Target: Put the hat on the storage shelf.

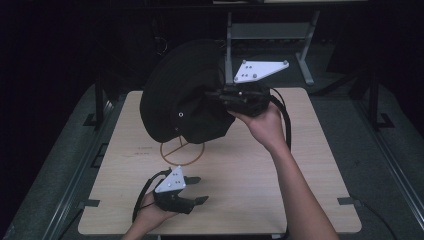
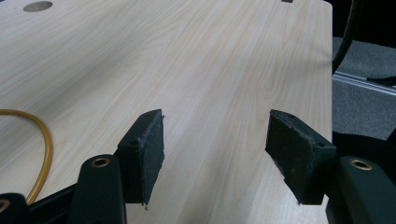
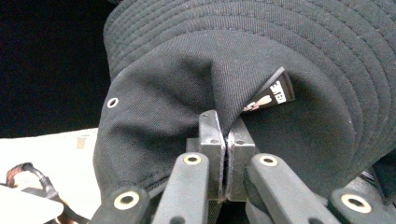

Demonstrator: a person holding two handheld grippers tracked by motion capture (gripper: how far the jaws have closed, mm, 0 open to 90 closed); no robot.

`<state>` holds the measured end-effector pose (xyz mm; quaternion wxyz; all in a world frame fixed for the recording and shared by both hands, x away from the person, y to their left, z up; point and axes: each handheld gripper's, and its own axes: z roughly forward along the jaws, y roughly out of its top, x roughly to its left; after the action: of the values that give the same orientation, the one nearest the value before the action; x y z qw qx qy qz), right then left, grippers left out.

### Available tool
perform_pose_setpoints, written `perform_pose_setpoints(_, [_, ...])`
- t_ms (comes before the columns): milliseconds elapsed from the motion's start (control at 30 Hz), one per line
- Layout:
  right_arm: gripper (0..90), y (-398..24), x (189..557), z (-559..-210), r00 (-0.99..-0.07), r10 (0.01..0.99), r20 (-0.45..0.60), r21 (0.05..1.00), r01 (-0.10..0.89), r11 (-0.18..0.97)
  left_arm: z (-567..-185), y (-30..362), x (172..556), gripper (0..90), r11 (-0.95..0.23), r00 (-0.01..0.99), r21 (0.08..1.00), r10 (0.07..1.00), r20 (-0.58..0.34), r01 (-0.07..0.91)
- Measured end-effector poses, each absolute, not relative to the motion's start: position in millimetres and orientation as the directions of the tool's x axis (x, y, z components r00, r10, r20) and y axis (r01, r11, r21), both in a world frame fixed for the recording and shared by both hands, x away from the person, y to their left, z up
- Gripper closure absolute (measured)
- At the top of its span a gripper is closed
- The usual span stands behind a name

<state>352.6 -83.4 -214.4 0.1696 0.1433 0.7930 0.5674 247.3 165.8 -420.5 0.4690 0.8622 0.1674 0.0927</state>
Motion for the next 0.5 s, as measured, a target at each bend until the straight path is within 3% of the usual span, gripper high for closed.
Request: perform_pose_setpoints(500, [87.3, -61.6, 375.8, -204.0, -0.906, 0.415, -0.083, 0.944, 0.062, 0.323, -421.7, 166.9, 250.7, 36.4, -0.511, 0.927, 0.839, 0.375, 0.02, 0.189])
